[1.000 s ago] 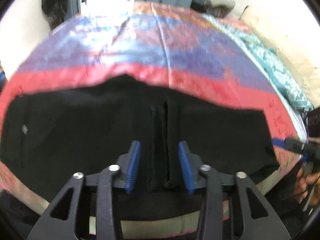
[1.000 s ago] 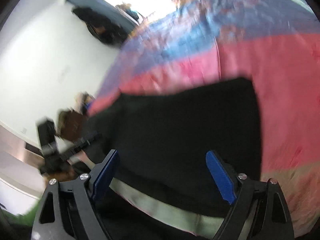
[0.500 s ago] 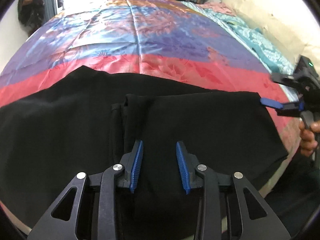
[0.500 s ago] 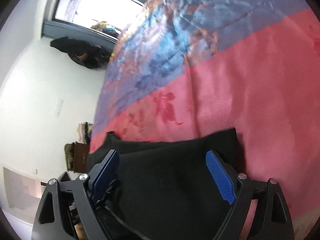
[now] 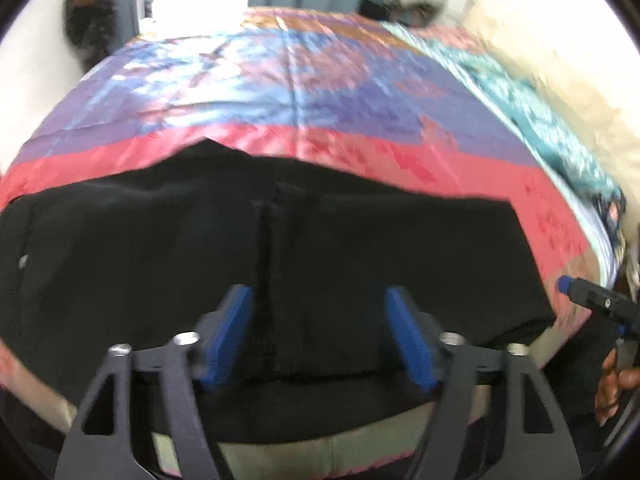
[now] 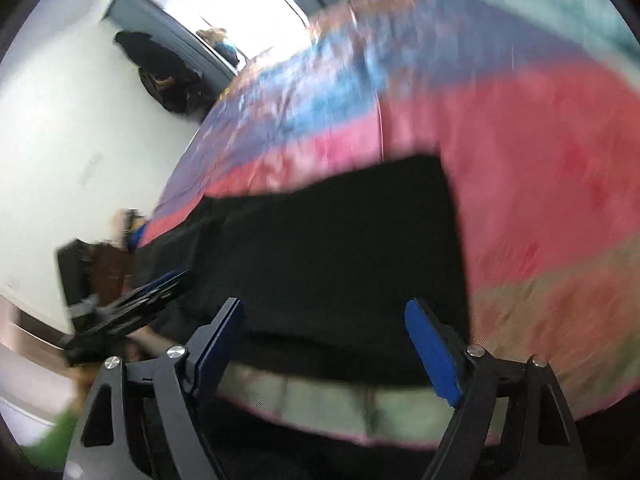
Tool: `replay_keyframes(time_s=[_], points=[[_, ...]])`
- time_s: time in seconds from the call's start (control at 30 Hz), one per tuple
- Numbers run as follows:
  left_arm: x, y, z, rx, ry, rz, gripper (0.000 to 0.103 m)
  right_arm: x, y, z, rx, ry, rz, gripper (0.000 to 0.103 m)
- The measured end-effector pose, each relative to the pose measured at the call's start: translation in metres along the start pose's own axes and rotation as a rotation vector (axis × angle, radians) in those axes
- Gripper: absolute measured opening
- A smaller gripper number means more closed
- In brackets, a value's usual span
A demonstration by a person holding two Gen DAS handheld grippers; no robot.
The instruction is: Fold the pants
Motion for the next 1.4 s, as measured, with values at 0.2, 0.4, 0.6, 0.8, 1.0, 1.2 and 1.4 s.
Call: replay_keyframes(time_s=[0.2,0.4,0.6,0.8,1.0,1.2,1.4], points=[[-0.039,-0.005,-0.008,0.053,-0.127,0.1,0.085,-0.032,0.026,0.014,0.058,-0.171,-0.327,0.089],[-0.078,0.015,-0.023,0.003,-0.197,0.153,0.085,-0.027,0.075,-0.003,-0.071,-0.201,-0.425,0.089],[-0.082,0.029,-0.03,-0.005,-0.178,0.175,0.087,-0.025,0.076,-0.009,-0.061,-0.21,-0.442,0.092],[-0.082,0.032,-0.029,-0.003,-0.185,0.167,0.088,-0.025,0.077,-0.011,-0.042,-0.221,-0.455,0.094],[-0.08,0.032,-0.03,-0.007,-0.179,0.177,0.088,-0.024,0.077,-0.011,-0.041,-0.222,-0.455,0.096],[-0.08,0.033,-0.031,-0.009,-0.171,0.186,0.089,-0.025,0.081,-0.009,-0.039,-0.223,-0.456,0.097],[-0.08,0.035,-0.031,-0.008,-0.161,0.193,0.09,-0.024,0.081,-0.009,-0.04,-0.222,-0.455,0.1]])
Point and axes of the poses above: each gripper's, at about its wrist camera, not at the fingertips, and y roughly the way its jaws point, x to its right, z to its top, the point moved 5 cm from there along y, roughly the way its jaws point, and after that the axes turned 13 degrees about -x, right-handed, at the moved point
